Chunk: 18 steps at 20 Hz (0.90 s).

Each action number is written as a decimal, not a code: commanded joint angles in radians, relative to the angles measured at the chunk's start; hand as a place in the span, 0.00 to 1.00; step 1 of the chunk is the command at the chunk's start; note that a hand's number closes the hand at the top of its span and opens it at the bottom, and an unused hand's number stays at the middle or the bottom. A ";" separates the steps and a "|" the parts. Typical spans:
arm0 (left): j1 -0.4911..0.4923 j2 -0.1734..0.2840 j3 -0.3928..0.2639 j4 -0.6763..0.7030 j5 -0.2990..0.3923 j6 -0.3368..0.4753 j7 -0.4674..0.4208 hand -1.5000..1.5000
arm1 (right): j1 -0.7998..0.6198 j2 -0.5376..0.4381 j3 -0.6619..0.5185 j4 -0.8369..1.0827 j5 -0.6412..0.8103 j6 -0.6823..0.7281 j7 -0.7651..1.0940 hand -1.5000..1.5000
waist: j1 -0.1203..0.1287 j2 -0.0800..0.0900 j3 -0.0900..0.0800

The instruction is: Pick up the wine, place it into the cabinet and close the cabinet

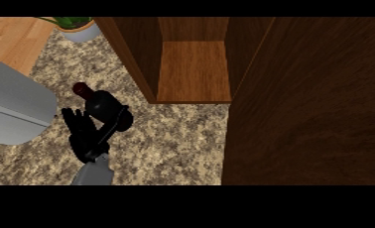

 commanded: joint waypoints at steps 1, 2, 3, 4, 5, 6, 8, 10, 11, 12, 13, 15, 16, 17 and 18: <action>-0.027 0.003 0.054 0.085 0.015 -0.092 -0.051 0.00 | 0.048 -0.012 -0.051 -0.131 -0.142 0.017 0.046 0.00 | -0.003 0.000 0.000; -0.036 0.022 0.058 0.074 0.016 -0.088 -0.024 0.00 | -0.010 -0.025 -0.067 -0.086 -0.132 0.011 0.058 0.00 | 0.001 0.000 0.000; -0.067 0.025 0.055 0.054 0.017 -0.048 0.005 0.00 | 0.071 0.008 -0.012 -0.130 -0.094 0.021 0.029 0.00 | -0.002 -0.001 0.001; -0.094 -0.002 0.001 0.114 0.072 -0.066 -0.066 0.00 | 0.092 0.017 0.008 -0.150 -0.075 0.018 0.030 0.00 | -0.009 0.000 0.000; -0.111 -0.001 0.069 0.182 0.036 -0.154 -0.073 1.00 | 0.053 0.024 -0.014 -0.122 -0.087 -0.003 0.027 0.00 | -0.008 0.001 0.000; -0.118 -0.003 0.007 0.119 0.079 -0.095 -0.061 1.00 | 0.071 0.026 0.043 -0.148 -0.035 0.002 0.046 0.00 | -0.006 -0.001 0.000; -0.111 -0.003 -0.019 0.157 0.090 -0.168 -0.107 1.00 | 0.040 0.038 0.061 -0.097 -0.007 -0.013 0.035 0.00 | -0.003 0.000 0.000; -0.079 0.025 -0.028 0.116 0.020 -0.163 -0.050 1.00 | 0.009 0.030 0.060 -0.130 -0.006 -0.033 0.075 0.00 | 0.001 -0.001 0.000; -0.158 0.040 0.017 0.248 0.023 -0.197 -0.078 1.00 | 0.076 0.037 0.056 -0.129 -0.037 0.000 0.023 0.00 | -0.007 0.001 0.000; -0.152 0.008 -0.006 0.229 -0.001 -0.168 -0.110 1.00 | 0.049 0.020 -0.007 -0.112 -0.094 0.001 0.028 0.00 | -0.005 0.001 0.000; -0.093 -0.002 -0.040 0.160 -0.010 -0.149 -0.079 1.00 | 0.105 0.021 0.009 -0.141 -0.069 0.018 0.015 0.00 | -0.001 -0.001 0.001; -0.162 0.063 -0.006 0.267 -0.029 -0.165 -0.082 1.00 | 0.056 -0.002 -0.048 -0.131 -0.133 0.017 0.045 0.00 | -0.010 0.001 0.000; -0.193 0.044 -0.055 0.256 -0.083 -0.064 -0.088 1.00 | 0.054 0.041 0.064 -0.141 -0.032 -0.010 0.049 0.00 | -0.014 -0.001 0.000; -0.153 0.105 -0.114 0.219 -0.113 -0.140 -0.030 1.00 | 0.017 0.011 -0.034 -0.083 -0.096 0.000 0.035 0.00 | -0.007 -0.001 0.001; -0.082 0.124 -0.170 0.218 -0.147 -0.246 -0.052 1.00 | 0.076 0.031 0.034 -0.122 -0.046 0.007 0.030 0.00 | -0.013 -0.005 0.001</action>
